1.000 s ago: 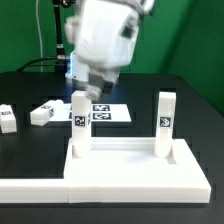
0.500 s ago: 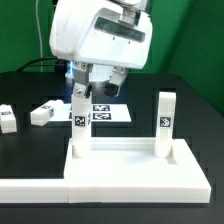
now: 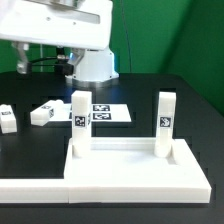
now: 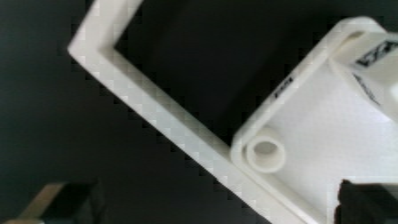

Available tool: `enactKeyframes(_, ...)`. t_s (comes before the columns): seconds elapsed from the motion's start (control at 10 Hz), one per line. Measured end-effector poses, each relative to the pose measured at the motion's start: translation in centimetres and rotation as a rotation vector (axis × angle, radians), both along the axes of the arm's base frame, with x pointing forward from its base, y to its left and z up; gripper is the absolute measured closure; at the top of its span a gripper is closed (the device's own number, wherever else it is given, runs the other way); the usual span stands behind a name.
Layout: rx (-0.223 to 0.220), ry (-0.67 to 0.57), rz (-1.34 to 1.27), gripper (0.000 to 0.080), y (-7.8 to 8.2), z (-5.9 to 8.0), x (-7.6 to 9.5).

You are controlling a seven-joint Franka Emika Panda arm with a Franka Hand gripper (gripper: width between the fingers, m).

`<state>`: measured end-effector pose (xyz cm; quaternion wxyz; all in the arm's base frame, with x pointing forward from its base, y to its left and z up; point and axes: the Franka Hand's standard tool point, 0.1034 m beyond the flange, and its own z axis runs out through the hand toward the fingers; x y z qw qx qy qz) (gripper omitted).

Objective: Assemble desk

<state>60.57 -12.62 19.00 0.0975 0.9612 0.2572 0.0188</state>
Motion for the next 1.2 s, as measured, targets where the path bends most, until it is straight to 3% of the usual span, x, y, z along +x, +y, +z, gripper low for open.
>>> enactKeyframes(0.4, 0.028, -0.036, -0.222, 0.015, 0.7, -0.4, 0.1)
enactKeyframes(0.5, 0.052, -0.052, -0.282, 0.015, 0.4, -0.8, -0.3)
enactKeyframes(0.6, 0.092, -0.062, -0.376, 0.015, -0.9, -1.9, -2.5)
enactKeyframes(0.7, 0.117, -0.038, -0.463, 0.015, -2.7, -3.9, -5.9)
enactKeyframes(0.8, 0.159, -0.013, -0.594, 0.015, -3.6, -5.8, -8.7)
enactKeyframes(0.9, 0.188, 0.004, -0.7, 0.015, -3.4, -6.9, -10.4)
enactKeyframes(1.0, 0.221, 0.02, -0.815, 0.015, -3.0, -7.8, -11.6)
enactKeyframes(1.2, 0.223, 0.005, -0.924, 0.015, -2.8, -7.7, -11.2)
